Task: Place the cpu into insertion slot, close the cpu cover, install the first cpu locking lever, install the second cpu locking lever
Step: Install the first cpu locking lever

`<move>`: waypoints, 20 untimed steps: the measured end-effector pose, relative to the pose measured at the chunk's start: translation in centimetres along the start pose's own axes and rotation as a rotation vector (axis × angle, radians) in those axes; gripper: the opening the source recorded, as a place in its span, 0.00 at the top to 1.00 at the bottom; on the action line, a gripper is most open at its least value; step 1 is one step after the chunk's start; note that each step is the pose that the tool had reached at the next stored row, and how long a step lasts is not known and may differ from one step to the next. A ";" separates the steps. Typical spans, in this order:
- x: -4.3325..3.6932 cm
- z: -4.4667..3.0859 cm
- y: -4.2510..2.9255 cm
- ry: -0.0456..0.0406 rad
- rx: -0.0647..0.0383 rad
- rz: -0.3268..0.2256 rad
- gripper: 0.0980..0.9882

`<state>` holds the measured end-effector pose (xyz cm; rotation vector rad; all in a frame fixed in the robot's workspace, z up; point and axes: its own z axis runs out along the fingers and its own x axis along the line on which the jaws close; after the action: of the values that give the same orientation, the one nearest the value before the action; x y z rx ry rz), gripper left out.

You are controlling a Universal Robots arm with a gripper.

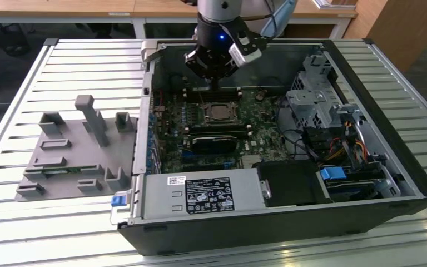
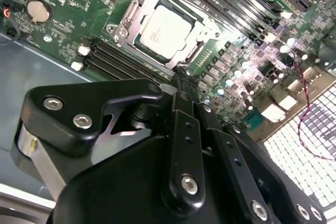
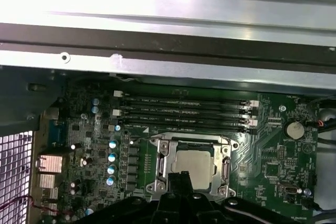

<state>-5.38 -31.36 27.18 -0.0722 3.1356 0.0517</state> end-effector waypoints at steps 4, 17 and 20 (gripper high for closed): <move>0.39 0.01 0.02 0.0000 0.000 0.000 0.99; 2.33 0.02 0.11 -0.0015 0.000 0.000 0.99; 2.73 0.01 0.12 -0.0033 0.000 0.000 0.99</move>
<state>-8.11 -31.36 27.16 -0.0725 3.1323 0.0516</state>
